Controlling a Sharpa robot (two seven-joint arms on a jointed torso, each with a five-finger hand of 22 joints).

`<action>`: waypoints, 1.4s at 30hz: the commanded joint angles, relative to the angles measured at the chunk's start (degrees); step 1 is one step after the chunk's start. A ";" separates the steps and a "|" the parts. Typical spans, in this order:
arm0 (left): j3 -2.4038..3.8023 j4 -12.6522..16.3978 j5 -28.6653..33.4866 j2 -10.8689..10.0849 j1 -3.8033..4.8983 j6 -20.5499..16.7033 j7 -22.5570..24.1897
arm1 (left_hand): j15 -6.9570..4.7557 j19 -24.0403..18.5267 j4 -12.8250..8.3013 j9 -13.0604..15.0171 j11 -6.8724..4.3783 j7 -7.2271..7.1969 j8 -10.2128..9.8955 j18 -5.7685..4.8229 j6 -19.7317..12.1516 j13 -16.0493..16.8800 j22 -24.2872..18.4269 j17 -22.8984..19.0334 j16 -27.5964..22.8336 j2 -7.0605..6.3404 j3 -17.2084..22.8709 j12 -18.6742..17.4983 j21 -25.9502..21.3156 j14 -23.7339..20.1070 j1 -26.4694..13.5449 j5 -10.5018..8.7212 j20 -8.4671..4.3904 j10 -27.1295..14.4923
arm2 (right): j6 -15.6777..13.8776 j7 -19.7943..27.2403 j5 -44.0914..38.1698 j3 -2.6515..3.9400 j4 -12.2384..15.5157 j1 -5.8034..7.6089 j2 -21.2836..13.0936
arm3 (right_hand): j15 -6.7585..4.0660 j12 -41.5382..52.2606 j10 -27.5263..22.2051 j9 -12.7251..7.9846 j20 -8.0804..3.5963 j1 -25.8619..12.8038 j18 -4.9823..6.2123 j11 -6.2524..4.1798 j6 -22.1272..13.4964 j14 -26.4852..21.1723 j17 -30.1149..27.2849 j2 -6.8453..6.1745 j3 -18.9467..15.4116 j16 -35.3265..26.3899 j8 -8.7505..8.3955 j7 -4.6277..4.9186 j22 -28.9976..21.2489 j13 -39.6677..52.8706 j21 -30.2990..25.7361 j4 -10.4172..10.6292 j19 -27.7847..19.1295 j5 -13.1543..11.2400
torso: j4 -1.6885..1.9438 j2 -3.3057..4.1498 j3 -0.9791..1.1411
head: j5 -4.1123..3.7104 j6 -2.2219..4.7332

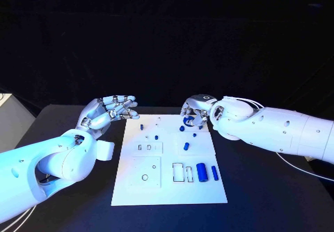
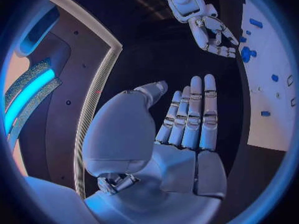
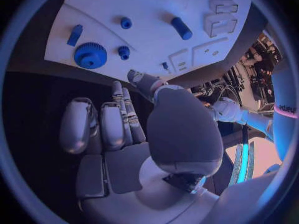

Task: Assemble the parts on the task board

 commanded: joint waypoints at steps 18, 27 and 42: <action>0.07 0.49 0.84 -0.18 0.29 2.14 -0.91 | 0.04 -0.32 -0.13 0.06 0.24 0.30 -0.40 0.47 0.37 -0.04 0.20 0.62 0.71 -0.10 -0.13 -0.15 0.58 -0.64 -0.57 -0.23 -0.09 0.23 | 3.34 -3.51 -4.38 -0.07 -0.79 -1.06 1.08 | -0.24 -0.19 -0.11 0.87 0.01 -0.22 -0.45 -0.27 -0.34 2.35 0.27 -0.75 -0.47 1.13 0.21 0.01 -0.23 0.58 0.15 1.21 0.13 1.20 | 0.73 1.43 -0.22 | -0.22 0.08; 0.07 0.47 0.86 -0.18 0.33 2.22 -1.09 | 0.06 -0.37 -0.10 0.04 0.29 0.40 -0.48 0.47 0.30 -0.05 0.26 0.82 0.92 -0.12 -0.19 -0.18 0.69 -0.73 -0.68 -0.25 -0.08 0.15 | 4.01 -3.81 -4.23 -0.08 -1.01 -1.35 1.59 | -0.24 -0.05 -0.07 1.09 0.04 -0.31 -0.45 -0.27 -0.33 2.41 0.90 -0.23 -0.44 1.73 0.31 0.03 -0.07 0.74 0.28 1.69 0.15 1.36 | 0.96 1.82 -0.36 | -0.24 0.24; 0.07 0.46 0.86 -0.25 0.37 2.48 -1.29 | 0.09 -0.42 -0.11 0.03 0.33 0.45 -0.56 0.47 0.23 -0.06 0.32 1.00 1.11 -0.10 -0.19 -0.21 0.81 -0.81 -0.71 -0.24 -0.07 0.05 | 4.36 -4.09 -4.34 -0.09 -2.06 -1.56 2.24 | -0.23 0.03 0.11 1.33 0.06 -0.27 -0.42 -0.26 -0.17 2.43 1.02 0.26 -0.27 2.00 0.49 0.04 -0.13 0.89 0.28 2.04 0.14 1.50 | 1.00 2.23 -0.53 | -0.23 0.25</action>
